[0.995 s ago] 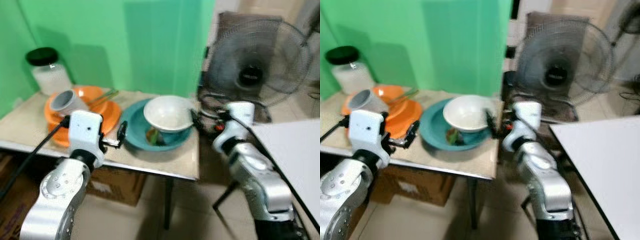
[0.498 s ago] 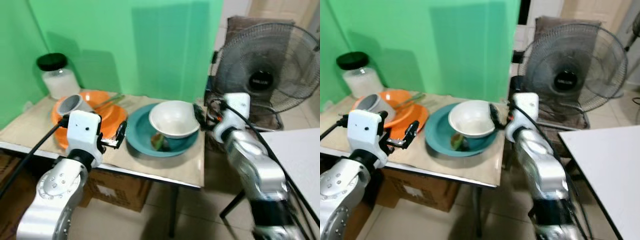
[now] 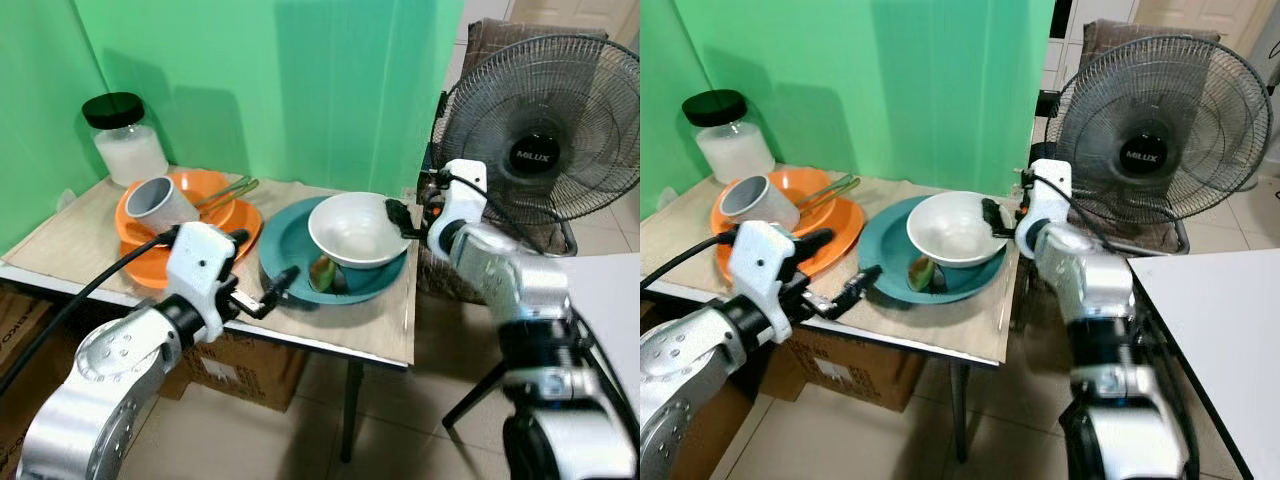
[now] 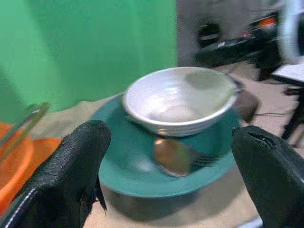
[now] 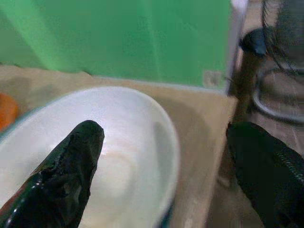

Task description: Setting the table

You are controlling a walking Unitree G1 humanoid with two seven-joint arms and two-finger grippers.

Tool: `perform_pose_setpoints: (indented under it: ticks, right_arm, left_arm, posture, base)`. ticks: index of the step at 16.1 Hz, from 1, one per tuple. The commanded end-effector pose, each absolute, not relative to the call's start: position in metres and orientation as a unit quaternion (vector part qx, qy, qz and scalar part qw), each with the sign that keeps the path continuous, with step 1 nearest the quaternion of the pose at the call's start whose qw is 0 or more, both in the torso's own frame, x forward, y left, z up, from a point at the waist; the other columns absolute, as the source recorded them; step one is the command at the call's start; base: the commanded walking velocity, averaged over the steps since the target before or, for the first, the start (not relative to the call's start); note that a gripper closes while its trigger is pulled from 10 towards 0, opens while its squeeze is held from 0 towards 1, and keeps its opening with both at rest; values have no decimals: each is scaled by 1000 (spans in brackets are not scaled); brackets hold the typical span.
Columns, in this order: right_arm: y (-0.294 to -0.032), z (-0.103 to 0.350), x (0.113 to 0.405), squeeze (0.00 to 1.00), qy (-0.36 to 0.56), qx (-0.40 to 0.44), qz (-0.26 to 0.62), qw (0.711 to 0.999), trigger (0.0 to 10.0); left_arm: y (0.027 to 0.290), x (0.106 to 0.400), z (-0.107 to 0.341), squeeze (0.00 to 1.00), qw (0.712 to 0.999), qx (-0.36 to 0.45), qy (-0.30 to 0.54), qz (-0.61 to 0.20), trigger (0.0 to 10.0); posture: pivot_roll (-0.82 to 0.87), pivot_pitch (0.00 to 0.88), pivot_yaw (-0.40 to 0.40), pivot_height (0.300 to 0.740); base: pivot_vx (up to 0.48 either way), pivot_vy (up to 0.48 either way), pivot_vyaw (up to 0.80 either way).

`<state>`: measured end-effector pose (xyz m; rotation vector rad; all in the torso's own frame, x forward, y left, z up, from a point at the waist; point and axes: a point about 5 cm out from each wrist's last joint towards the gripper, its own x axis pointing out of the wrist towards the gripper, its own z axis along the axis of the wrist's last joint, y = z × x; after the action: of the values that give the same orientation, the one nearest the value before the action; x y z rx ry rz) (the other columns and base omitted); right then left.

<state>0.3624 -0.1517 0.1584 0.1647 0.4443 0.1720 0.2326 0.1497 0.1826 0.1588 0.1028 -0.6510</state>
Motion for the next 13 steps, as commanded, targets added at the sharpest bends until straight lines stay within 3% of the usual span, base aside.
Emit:
perform_pose_setpoints:
  ticks: [1,3,4,5,13]
  right_arm:
    - [-157,158,365,0,251,100,77,960,10000]
    - [-157,157,366,0,285,140,88,944,10000]
    - [-157,155,366,0,301,150,89,937,2157]
    - [-158,154,367,0,311,157,87,933,0]
    - [-154,145,368,0,342,235,91,905,0]
  left_arm:
    - [146,232,184,0,931,75,53,-353,10000]
    - [146,229,182,0,920,78,65,-380,10000]
    - [146,228,181,0,918,80,68,-382,10000]
    - [147,228,180,0,917,82,70,-383,10000]
    - [146,225,177,0,912,84,80,-394,10000]
  posture:
    - [-73,0,6,740]
    - [-77,0,4,740]
    - [-77,0,1,740]
    - [-76,0,1,740]
    - [-75,0,0,740]
  base:
    - [0,0,0]
    - [0,0,0]
    - [0,0,0]
    - [0,0,0]
    - [0,0,0]
